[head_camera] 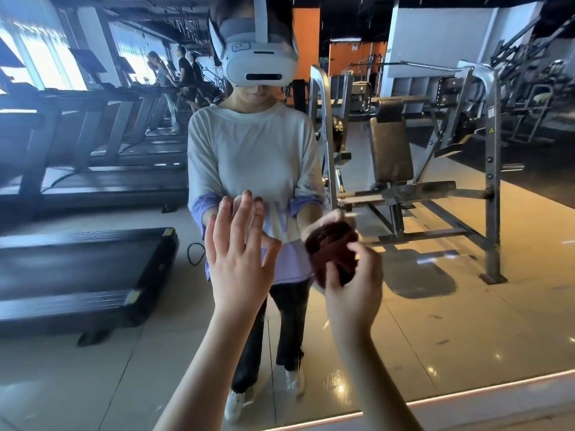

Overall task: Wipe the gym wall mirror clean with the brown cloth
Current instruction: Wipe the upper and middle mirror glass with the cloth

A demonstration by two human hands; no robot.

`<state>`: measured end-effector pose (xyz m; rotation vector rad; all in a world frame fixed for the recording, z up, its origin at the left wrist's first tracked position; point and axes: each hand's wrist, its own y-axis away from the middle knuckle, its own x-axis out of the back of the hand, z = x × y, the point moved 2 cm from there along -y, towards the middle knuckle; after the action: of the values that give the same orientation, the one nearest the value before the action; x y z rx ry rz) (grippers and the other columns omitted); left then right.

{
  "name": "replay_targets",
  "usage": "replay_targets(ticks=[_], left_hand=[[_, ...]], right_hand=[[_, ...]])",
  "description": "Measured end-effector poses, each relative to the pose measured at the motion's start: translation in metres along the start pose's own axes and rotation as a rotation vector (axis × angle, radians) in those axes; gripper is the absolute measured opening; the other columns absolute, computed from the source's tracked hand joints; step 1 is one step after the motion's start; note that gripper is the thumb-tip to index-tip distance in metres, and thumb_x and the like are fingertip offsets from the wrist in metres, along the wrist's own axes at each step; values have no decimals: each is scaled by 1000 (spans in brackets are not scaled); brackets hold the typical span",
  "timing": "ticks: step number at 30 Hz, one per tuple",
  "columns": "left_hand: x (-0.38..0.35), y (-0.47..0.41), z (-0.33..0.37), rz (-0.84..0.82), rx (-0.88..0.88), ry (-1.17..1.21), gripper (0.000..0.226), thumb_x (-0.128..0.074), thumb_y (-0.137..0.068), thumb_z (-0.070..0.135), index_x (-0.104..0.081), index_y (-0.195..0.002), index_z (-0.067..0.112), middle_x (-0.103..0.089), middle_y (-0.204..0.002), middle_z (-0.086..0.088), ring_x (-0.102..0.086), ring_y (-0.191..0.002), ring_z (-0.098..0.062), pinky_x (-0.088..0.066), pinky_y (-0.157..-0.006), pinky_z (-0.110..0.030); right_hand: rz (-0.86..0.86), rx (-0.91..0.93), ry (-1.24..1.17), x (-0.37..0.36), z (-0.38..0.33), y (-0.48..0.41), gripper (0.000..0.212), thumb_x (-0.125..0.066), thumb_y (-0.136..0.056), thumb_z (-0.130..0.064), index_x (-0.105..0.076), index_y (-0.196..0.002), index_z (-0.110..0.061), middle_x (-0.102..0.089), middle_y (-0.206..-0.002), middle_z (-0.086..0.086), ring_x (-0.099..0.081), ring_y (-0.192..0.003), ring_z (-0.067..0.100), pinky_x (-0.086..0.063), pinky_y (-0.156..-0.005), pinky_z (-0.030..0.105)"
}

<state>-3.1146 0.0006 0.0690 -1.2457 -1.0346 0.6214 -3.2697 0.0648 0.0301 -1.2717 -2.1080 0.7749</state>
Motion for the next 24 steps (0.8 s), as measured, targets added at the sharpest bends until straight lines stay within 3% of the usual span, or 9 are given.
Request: replay_targets(ticks=[3,9,12,15,21,24], left_hand=[[0,0,0,3,-4,2,68,-68,-86,33,-45,-144,10,-48,-149,-15,-35,-141,-36,-31,-116,-52],[2,0,1,-2,-7,-8,64,-65,-89,34,-46,-144,9,-47,-150,-14,-36,-141,-36,-34,-114,-52],[2,3,4,-7,-4,-10,63,-66,-88,29,-47,-144,8,-42,-152,-11,-38,-139,-34,-38,-109,-50],[4,3,9,-13,7,-4,63,-69,-87,21,-48,-145,5,-39,-153,-9,-37,-140,-32,-39,-108,-49],[-3,9,25,-79,-42,20,69,-68,-88,35,-43,-145,6,-36,-154,-10,-32,-143,-35,-37,-111,-56],[-8,11,25,-58,-38,-22,76,-79,-83,30,-42,-145,8,-36,-153,-10,-33,-143,-36,-32,-115,-53]], right_hand=[[-100,85,24,-4,1,9,48,-82,-69,-1,-59,-110,-12,-64,-110,8,-61,-101,28,-58,-74,42],[76,-117,-13,15,22,-11,44,-74,-78,-3,-55,-116,-12,-60,-118,10,-59,-107,30,-57,-74,46],[-38,-82,32,2,16,14,46,-78,-72,0,-57,-112,-11,-62,-115,9,-61,-105,30,-58,-76,47],[-141,24,47,-1,19,18,46,-83,-69,-1,-59,-108,-9,-65,-109,9,-64,-101,29,-57,-75,38],[69,-155,-13,21,42,-3,44,-76,-77,-1,-56,-115,-6,-61,-116,14,-62,-105,32,-58,-75,44],[7,-130,-8,12,35,12,46,-77,-73,3,-57,-113,-7,-63,-114,12,-62,-105,31,-58,-76,45]])
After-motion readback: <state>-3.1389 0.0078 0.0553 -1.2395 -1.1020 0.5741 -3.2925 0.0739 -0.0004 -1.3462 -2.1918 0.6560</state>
